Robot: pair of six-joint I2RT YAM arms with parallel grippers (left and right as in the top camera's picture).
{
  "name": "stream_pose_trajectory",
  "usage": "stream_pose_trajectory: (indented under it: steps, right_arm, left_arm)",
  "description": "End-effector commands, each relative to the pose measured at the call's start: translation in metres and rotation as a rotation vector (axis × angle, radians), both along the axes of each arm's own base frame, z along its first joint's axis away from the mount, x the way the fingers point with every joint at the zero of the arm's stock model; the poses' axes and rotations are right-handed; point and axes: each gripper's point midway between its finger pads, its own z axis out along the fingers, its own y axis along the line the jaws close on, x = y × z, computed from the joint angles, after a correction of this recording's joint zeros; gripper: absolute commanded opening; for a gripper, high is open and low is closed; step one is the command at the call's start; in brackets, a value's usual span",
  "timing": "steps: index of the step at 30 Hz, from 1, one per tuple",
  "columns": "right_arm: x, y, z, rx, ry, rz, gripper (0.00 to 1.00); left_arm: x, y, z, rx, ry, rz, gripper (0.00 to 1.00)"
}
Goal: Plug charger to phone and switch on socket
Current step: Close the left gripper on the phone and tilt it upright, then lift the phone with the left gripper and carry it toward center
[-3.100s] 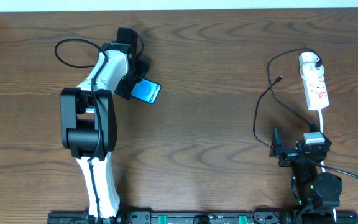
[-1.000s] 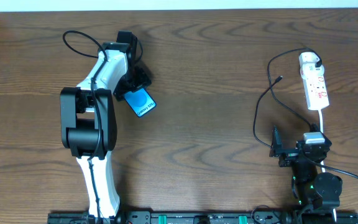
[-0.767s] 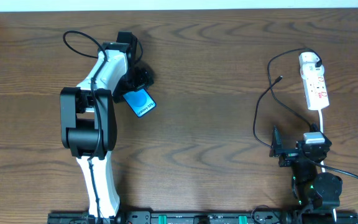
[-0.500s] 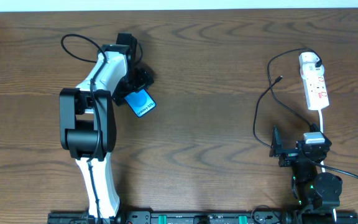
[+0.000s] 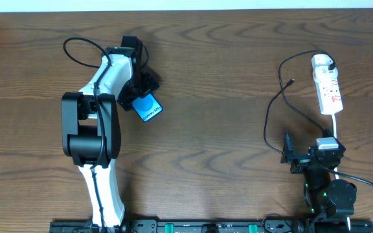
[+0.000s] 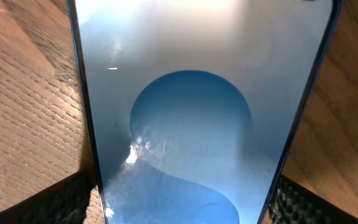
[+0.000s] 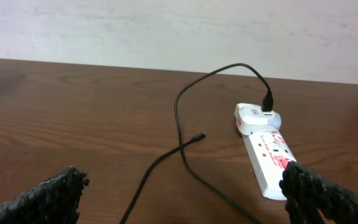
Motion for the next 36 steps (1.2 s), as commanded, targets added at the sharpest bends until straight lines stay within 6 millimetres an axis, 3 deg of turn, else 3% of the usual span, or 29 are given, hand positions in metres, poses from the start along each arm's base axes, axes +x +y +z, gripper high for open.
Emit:
stream_pose_trajectory:
  steps: [1,5,13,36]
  right_arm:
    - [0.000,0.000,-0.002,-0.013,0.000,0.001,0.99]
    - [0.000,0.000,-0.002,-0.013,0.000,0.001,0.99]
    - [0.000,0.000,-0.002,-0.013,0.000,0.001,0.99]
    - [0.000,0.000,-0.002,-0.013,0.000,0.001,0.99]
  left_arm:
    - [-0.033,0.002,-0.041,0.011,0.141,0.008,0.83]
    - [-0.031,0.002,-0.042,0.010,0.135,0.007,0.77]
    - [-0.030,0.002,-0.038,0.008,0.126,0.004,0.75]
    - [-0.025,-0.004,0.019,-0.031,0.044,-0.011,0.74]
